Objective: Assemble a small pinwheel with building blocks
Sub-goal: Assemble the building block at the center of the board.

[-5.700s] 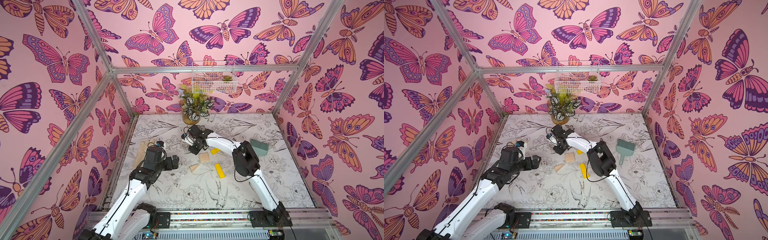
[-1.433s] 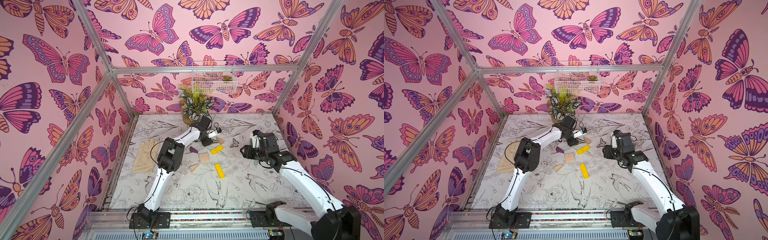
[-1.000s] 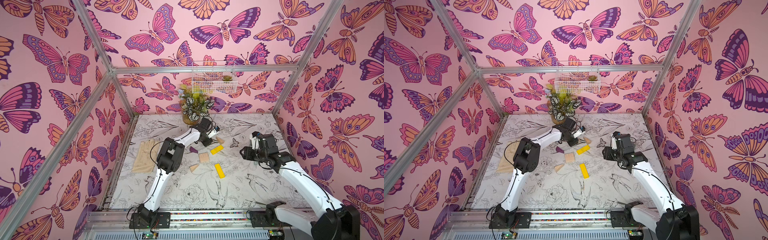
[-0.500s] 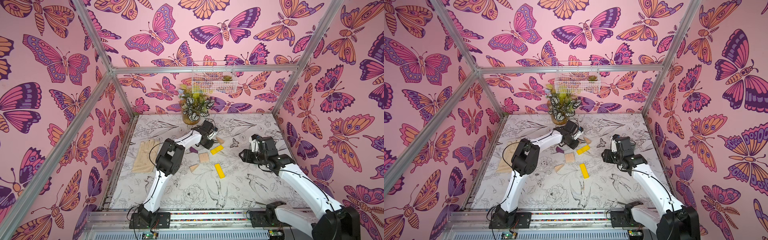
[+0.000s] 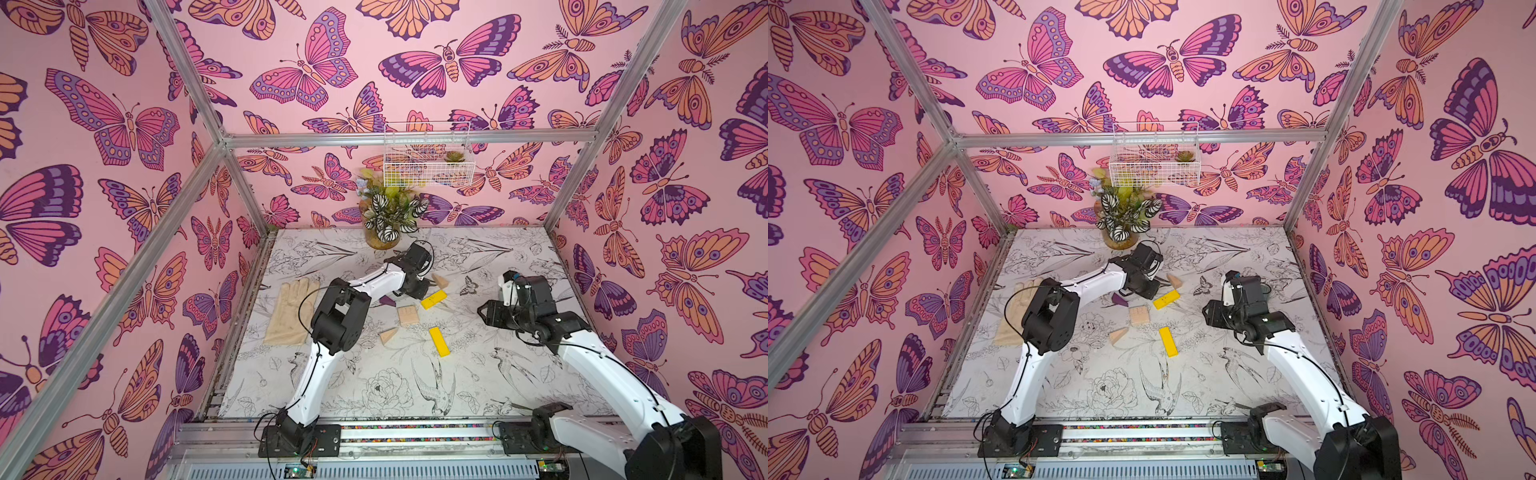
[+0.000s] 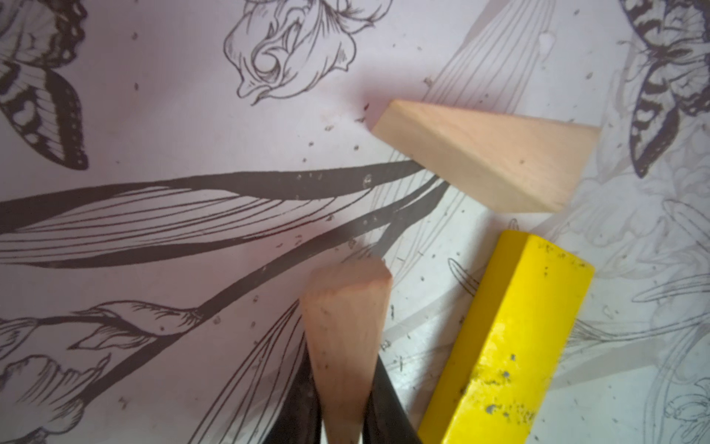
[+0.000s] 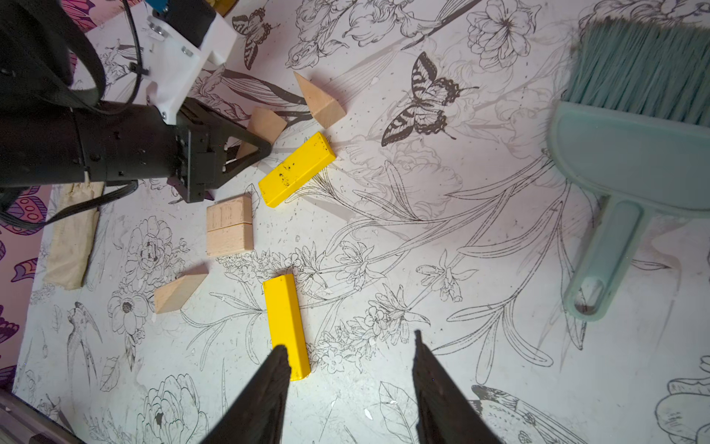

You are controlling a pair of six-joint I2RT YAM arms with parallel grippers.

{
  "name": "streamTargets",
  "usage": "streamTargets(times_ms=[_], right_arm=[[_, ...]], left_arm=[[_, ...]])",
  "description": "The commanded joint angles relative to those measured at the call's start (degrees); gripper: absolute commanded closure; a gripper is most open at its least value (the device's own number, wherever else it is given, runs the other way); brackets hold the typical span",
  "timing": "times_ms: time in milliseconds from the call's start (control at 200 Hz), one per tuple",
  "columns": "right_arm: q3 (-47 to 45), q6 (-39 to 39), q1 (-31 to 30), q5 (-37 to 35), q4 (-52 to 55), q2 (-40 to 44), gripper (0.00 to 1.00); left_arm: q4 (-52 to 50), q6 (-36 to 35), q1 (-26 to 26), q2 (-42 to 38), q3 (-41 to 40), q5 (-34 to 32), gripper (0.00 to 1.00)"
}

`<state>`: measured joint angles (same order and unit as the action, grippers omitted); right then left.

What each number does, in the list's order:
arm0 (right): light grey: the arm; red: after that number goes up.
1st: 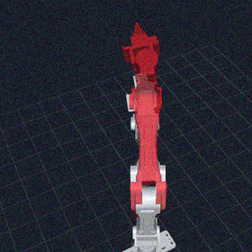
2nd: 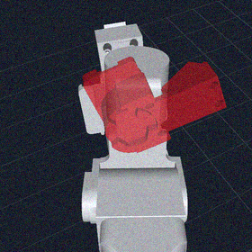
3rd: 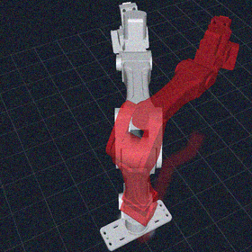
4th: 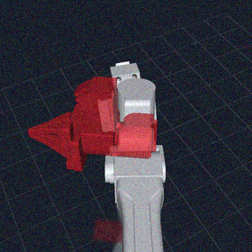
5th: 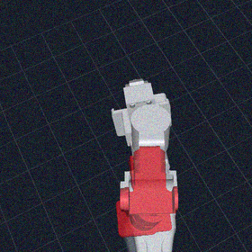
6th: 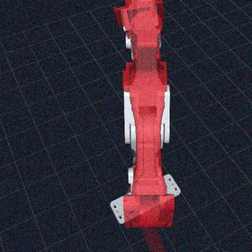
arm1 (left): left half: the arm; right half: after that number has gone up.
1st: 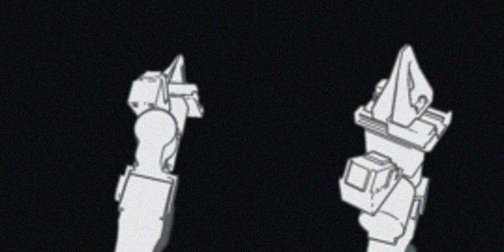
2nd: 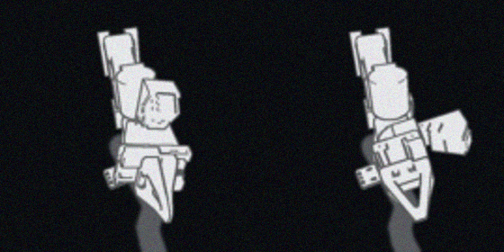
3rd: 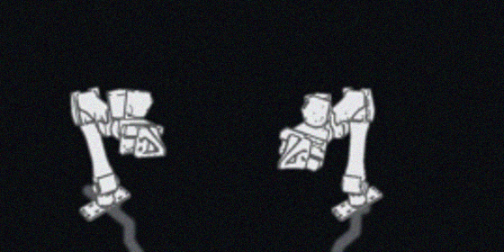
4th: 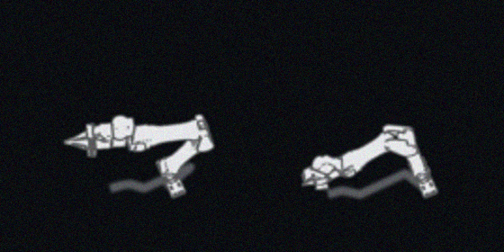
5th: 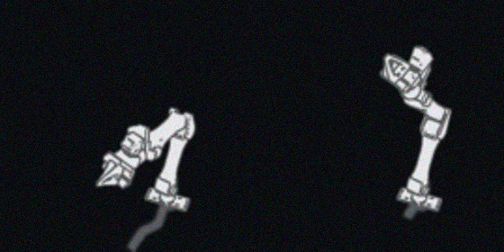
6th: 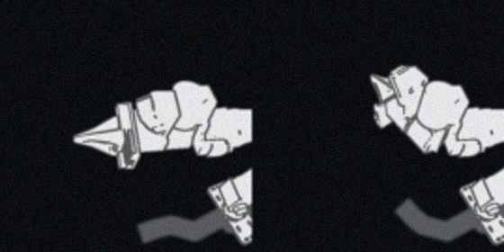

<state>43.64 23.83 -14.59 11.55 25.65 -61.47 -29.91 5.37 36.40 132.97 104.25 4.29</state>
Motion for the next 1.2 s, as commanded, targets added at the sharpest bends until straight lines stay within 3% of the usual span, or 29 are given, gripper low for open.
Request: streamTargets(times_ms=[0,305,921,1197], right_arm=[[-0.22,0.33,0.41,0.65,-0.69,0.26,0.46],[-0.48,0.42,0.44,1.01,-1.25,0.13,0.46],[0.25,-0.34,0.44,1.58,-1.58,-2.29,0.47],[5.54,0.05,-2.72,-1.35,-0.08,-10.53,0.47]], left_arm=[[-4.70,3.37,0.69,0.77,-3.12,-0.92,0.92],[-4.66,4.59,1.05,0.06,-5.63,-1.13,0.91],[-4.63,6.84,1.30,-1.57,-6.42,-0.34,0.54],[-4.30,8.23,1.26,-8.00,-9.67,-2.06,0.44]])
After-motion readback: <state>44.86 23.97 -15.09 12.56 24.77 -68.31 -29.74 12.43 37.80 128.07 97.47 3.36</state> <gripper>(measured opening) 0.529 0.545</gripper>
